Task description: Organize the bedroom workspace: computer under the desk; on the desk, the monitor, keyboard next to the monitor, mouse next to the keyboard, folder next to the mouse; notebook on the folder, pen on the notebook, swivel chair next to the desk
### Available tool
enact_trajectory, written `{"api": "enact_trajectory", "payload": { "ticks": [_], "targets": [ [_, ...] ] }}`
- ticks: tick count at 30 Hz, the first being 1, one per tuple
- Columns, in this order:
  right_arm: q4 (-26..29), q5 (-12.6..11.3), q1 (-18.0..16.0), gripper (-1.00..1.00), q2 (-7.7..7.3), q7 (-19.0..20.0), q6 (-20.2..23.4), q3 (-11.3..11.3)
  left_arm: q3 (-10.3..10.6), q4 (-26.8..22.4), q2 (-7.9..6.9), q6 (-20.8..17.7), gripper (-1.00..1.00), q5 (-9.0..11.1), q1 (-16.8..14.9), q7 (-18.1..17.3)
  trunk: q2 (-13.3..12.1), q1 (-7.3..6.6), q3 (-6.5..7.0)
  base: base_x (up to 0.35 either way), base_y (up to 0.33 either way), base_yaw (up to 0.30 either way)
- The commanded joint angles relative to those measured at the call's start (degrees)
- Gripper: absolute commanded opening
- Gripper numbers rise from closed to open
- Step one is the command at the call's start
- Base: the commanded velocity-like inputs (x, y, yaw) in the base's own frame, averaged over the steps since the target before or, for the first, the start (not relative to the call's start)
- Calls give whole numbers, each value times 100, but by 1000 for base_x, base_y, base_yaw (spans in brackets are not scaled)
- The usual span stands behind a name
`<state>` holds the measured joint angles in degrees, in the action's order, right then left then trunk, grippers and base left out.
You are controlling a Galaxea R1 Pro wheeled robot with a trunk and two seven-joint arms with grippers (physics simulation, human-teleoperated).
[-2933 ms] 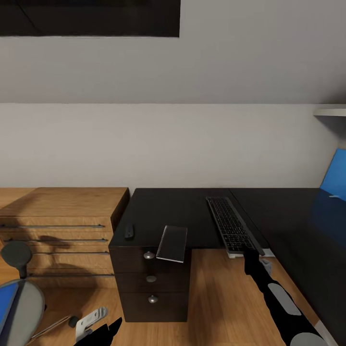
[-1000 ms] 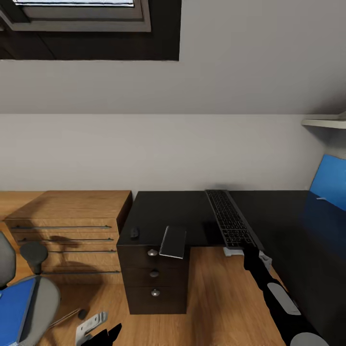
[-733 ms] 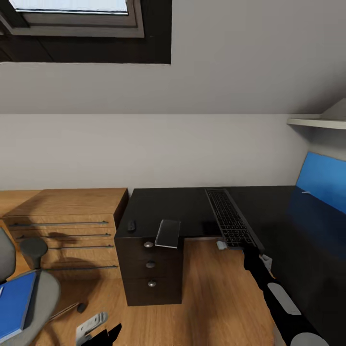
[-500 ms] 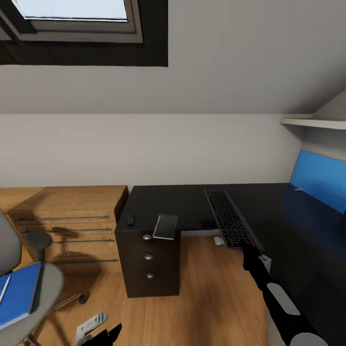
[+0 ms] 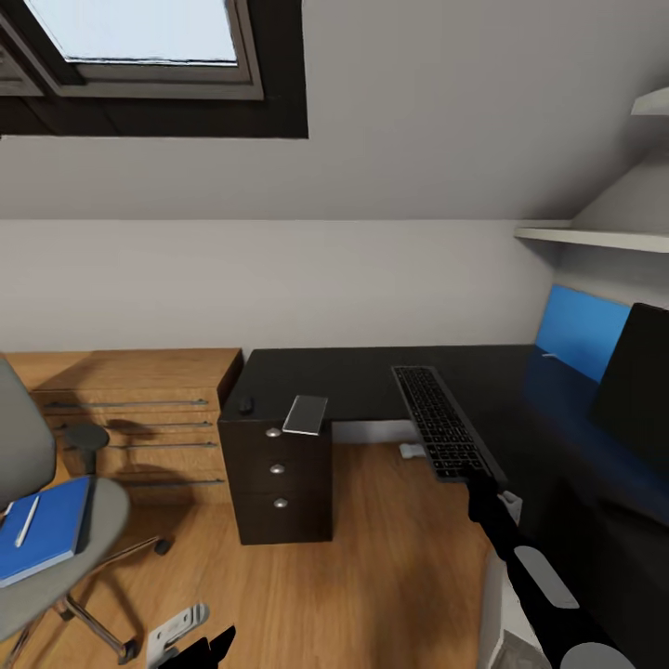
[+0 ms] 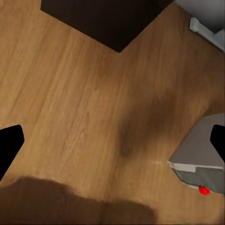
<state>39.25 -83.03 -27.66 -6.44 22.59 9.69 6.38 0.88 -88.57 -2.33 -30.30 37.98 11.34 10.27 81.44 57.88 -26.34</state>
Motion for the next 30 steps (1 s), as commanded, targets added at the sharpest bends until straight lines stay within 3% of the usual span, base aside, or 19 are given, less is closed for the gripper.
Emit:
{"api": "enact_trajectory", "payload": {
  "ticks": [1,30],
  "targets": [
    [0,-73,-3,-100,1,25,60,15,9,-11,-4,-11,100,60,0,54,3,-3,-5,-324,-173,0],
    [197,-82,-3,-100,28,18,51,13,18,68,-4,-11,100,60,0,54,3,-3,-5,-324,-167,0]
  ]
}}
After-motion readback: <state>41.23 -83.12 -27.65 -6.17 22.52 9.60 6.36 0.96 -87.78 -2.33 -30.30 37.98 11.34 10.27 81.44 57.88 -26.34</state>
